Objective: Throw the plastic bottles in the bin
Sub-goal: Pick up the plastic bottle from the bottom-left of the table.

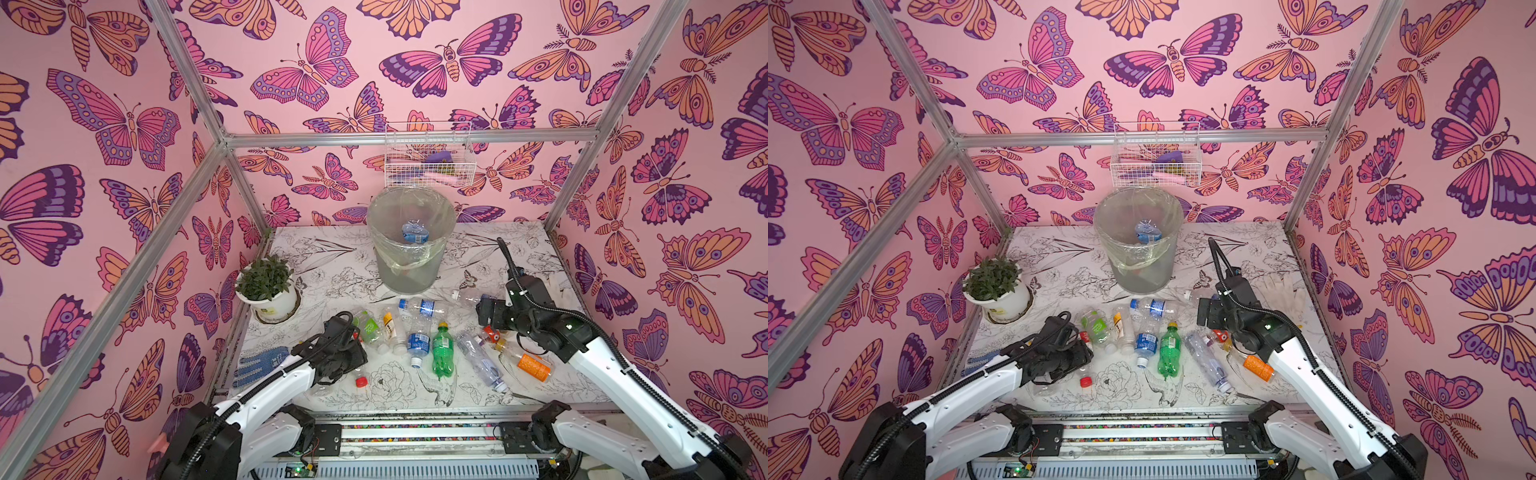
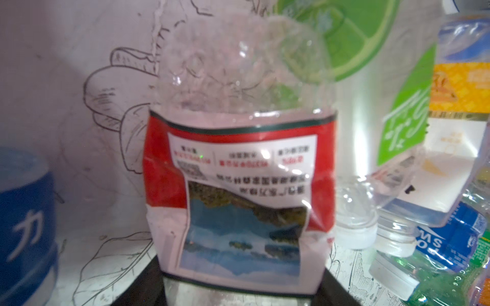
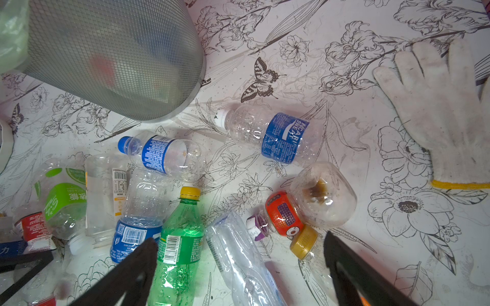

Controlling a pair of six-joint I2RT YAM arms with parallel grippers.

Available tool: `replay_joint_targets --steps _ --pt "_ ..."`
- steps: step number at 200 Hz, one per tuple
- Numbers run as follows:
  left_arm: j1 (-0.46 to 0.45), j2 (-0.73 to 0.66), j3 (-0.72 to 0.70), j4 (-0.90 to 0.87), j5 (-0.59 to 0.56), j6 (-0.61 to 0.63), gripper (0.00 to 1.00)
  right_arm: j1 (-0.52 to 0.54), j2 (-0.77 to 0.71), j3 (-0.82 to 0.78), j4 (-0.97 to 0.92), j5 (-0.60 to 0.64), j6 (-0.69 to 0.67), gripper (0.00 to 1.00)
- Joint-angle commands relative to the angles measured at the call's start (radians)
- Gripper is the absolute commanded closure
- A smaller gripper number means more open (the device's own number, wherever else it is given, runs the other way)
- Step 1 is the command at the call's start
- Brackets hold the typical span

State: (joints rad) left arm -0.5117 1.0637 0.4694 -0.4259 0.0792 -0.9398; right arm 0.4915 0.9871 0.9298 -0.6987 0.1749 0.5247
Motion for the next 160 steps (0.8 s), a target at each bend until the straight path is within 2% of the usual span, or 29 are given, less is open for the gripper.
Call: replay_joint_targets --steps 1,160 --pt "-0.005 -0.021 0.016 -0.041 -0.005 0.014 0.47 -0.007 -0.016 0.009 0.005 0.014 0.007 0.01" --pt "-0.021 -0.188 0.243 -0.263 -0.104 0.093 0.79 -0.007 -0.052 -0.029 0.014 0.017 0.023 0.01"
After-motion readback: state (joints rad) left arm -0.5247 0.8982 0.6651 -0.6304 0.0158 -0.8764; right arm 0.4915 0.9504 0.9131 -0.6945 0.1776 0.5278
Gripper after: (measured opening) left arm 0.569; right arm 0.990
